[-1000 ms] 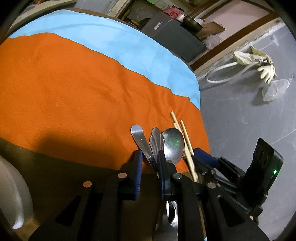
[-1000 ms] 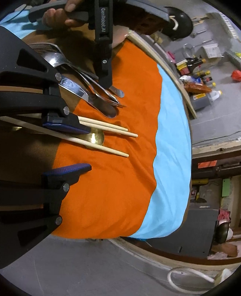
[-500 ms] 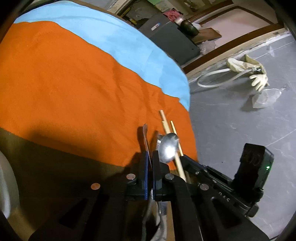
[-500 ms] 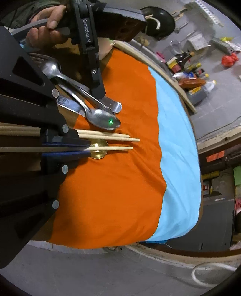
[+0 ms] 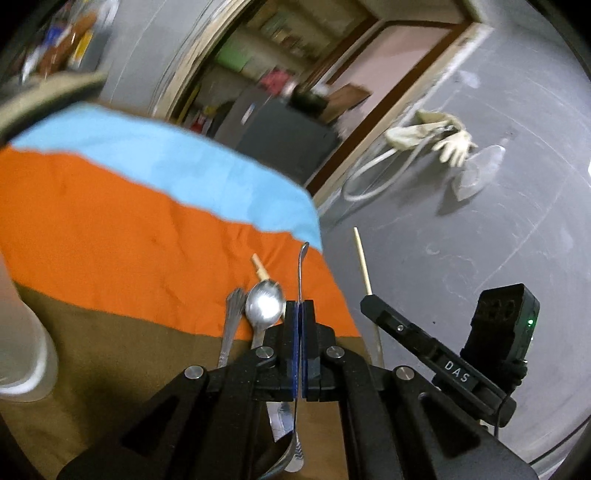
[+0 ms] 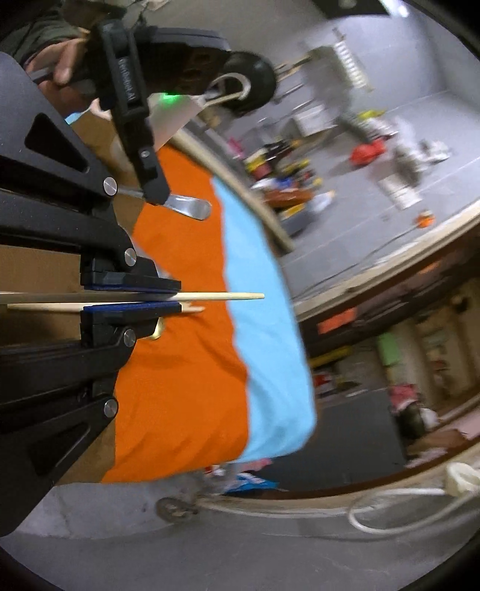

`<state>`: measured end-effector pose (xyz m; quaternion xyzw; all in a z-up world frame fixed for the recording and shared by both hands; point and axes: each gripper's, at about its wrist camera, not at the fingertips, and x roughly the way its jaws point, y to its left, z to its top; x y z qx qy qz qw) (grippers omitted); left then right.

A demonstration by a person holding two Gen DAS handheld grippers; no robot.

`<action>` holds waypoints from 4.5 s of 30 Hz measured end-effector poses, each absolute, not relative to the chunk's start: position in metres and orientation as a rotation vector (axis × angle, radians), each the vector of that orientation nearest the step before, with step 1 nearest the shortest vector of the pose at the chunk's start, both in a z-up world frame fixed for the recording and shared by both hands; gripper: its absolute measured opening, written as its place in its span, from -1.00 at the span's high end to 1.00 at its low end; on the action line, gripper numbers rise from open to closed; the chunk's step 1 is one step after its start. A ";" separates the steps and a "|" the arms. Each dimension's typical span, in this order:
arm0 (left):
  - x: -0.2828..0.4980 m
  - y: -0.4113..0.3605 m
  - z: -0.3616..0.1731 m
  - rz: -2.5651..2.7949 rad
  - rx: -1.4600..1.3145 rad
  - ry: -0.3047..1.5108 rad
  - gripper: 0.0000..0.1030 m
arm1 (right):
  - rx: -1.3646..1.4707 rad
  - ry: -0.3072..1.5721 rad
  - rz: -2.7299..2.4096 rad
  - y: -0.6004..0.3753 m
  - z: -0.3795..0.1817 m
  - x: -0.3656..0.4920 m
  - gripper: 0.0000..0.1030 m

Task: Organize utensils
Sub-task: 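Lift the spoon with the left tool while the right tool lifts the chopstick toward the holder, then lower the spoon into the white holder and open the left tool while the right drops the chopstick in, then move the left tool to the silver fork while the right tool approaches the gold spoon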

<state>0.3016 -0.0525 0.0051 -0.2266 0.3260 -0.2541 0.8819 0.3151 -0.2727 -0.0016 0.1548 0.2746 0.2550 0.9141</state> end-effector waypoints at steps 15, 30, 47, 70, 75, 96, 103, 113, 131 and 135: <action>0.251 -0.046 0.076 -0.479 -0.400 0.321 1.00 | 0.299 0.168 0.647 -0.235 0.082 0.266 0.95; 0.207 0.089 0.141 -0.322 -0.422 0.208 1.00 | 0.333 -0.014 0.802 -0.116 0.132 0.266 0.95; 0.220 0.196 0.094 -0.089 -0.444 0.110 1.00 | 0.279 -0.090 0.714 -0.043 0.103 0.289 0.95; 0.219 0.179 0.049 -0.102 -0.395 0.172 1.00 | 0.212 0.031 0.686 -0.027 0.058 0.300 0.94; 0.218 0.179 0.048 -0.114 -0.397 0.207 1.00 | 0.199 0.073 0.698 -0.030 0.052 0.299 0.93; 0.200 0.160 0.054 -0.156 -0.391 0.239 0.58 | 0.190 0.126 0.713 -0.080 0.070 0.270 0.25; 0.188 0.135 0.068 -0.164 -0.331 0.194 0.11 | 0.183 0.093 0.689 -0.117 0.086 0.249 -0.27; 0.166 0.074 0.088 -0.153 -0.191 0.098 -0.86 | 0.159 0.025 0.633 -0.173 0.101 0.215 -1.00; 0.179 -0.032 0.068 -0.285 -0.090 0.165 -0.93 | 0.094 0.057 0.476 -0.265 0.084 0.197 -1.00; 0.194 -0.050 0.053 -0.302 -0.073 0.240 -0.93 | 0.100 0.110 0.444 -0.282 0.072 0.206 -1.00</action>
